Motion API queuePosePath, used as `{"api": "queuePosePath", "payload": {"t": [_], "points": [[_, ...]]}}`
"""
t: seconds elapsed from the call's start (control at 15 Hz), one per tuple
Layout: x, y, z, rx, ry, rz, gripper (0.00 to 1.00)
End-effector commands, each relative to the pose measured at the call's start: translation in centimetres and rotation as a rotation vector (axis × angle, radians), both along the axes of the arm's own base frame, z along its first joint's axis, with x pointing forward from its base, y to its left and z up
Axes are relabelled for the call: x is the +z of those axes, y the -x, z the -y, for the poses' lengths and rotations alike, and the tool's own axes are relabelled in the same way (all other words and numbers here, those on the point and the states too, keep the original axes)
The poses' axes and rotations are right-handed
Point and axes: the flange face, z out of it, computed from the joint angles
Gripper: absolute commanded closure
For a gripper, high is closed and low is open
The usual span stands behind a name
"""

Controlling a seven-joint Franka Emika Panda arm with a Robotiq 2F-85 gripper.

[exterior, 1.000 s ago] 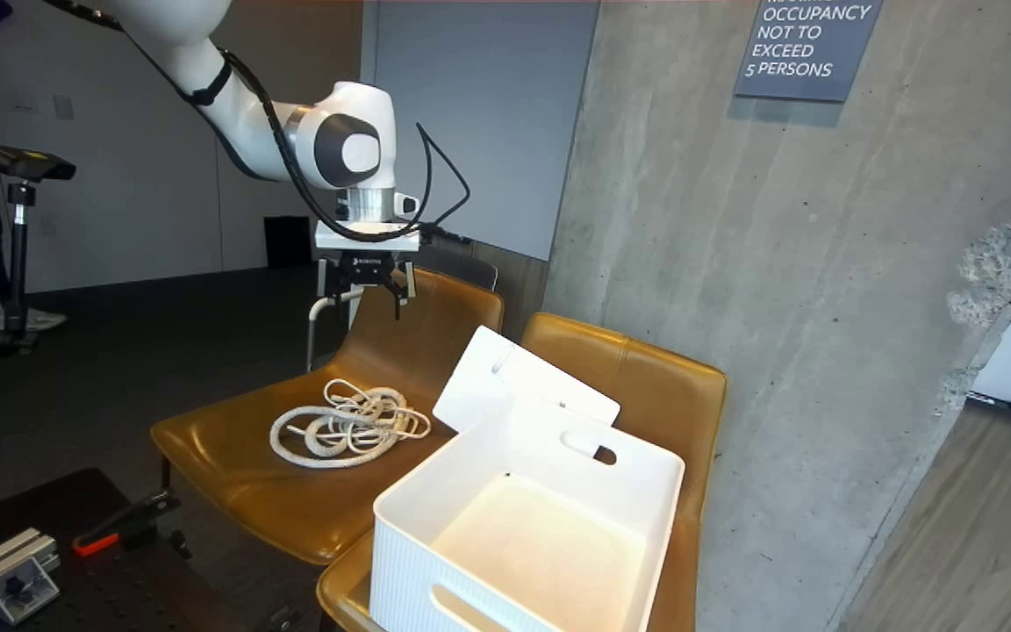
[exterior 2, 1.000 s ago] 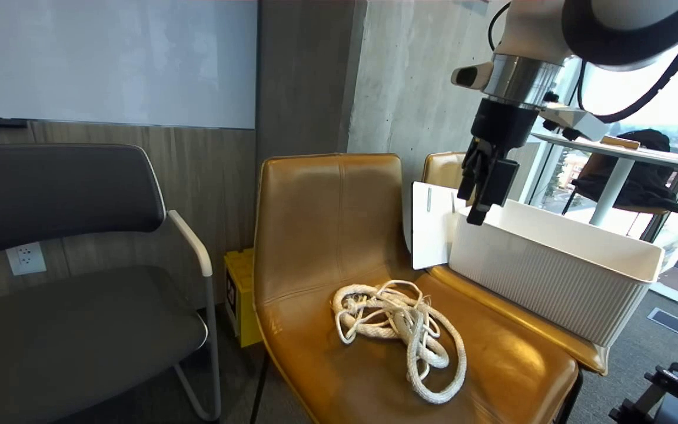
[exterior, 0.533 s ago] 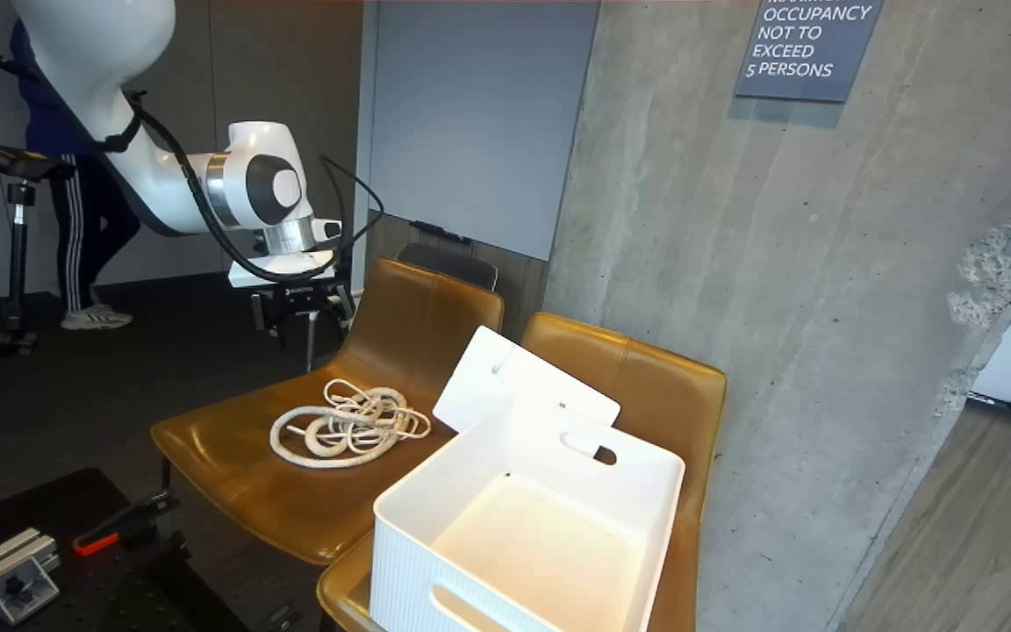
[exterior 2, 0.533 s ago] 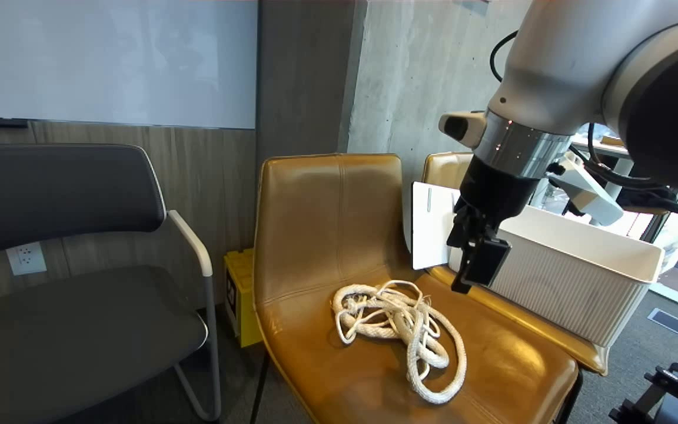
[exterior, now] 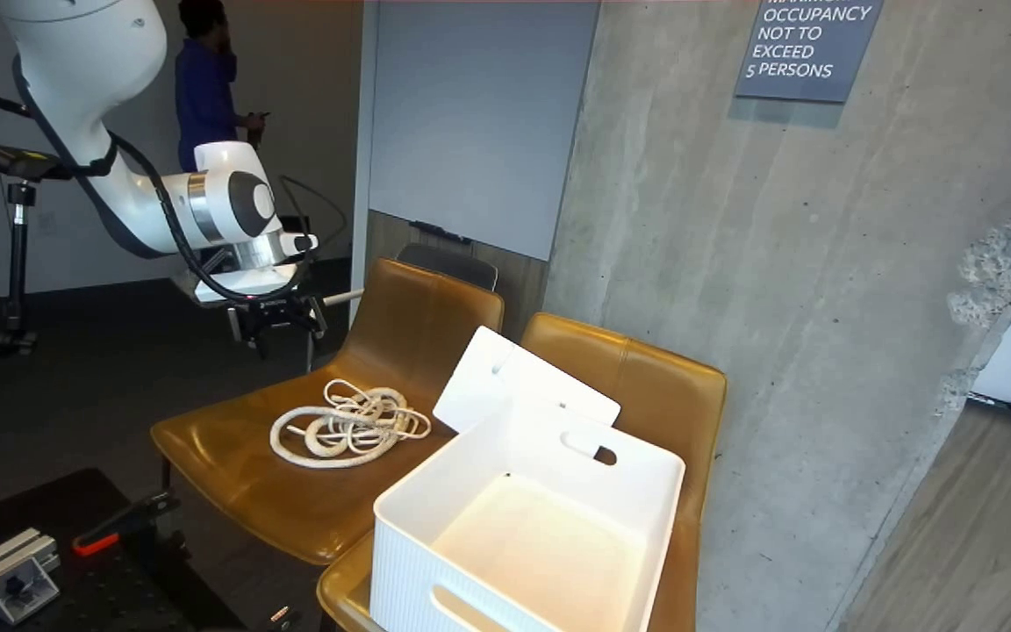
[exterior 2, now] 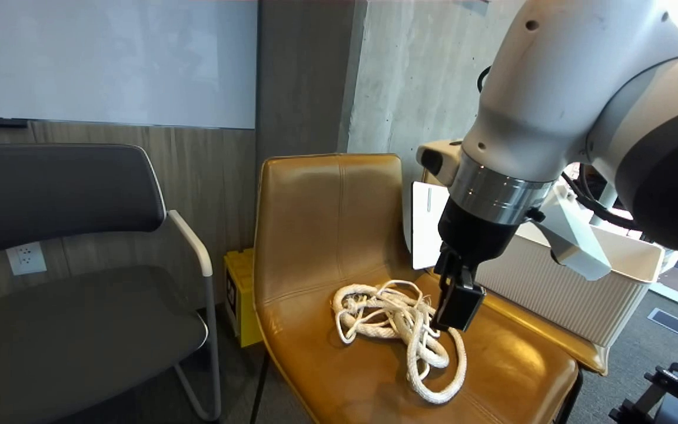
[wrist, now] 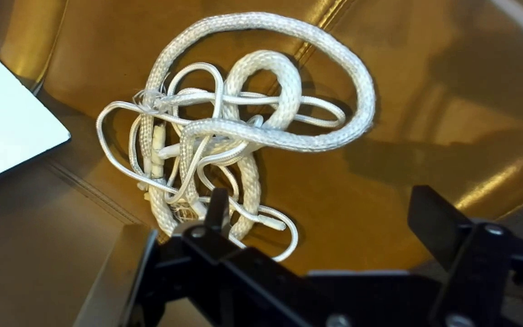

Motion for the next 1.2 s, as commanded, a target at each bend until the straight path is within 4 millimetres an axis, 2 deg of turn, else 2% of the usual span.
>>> {"api": "queuePosePath", "payload": {"t": [0.0,0.4,0.73,1.13], "points": [[-2.5,-2.5,0.3,-0.061,0.022,0.008,0.00],[-8.7,-5.6,3.2,-0.138,0.054,-0.027,0.00],[-13.2,-6.4,4.9,-0.192,0.072,-0.039,0.00],[-16.6,-7.3,6.6,-0.234,0.067,-0.021,0.00]]}}
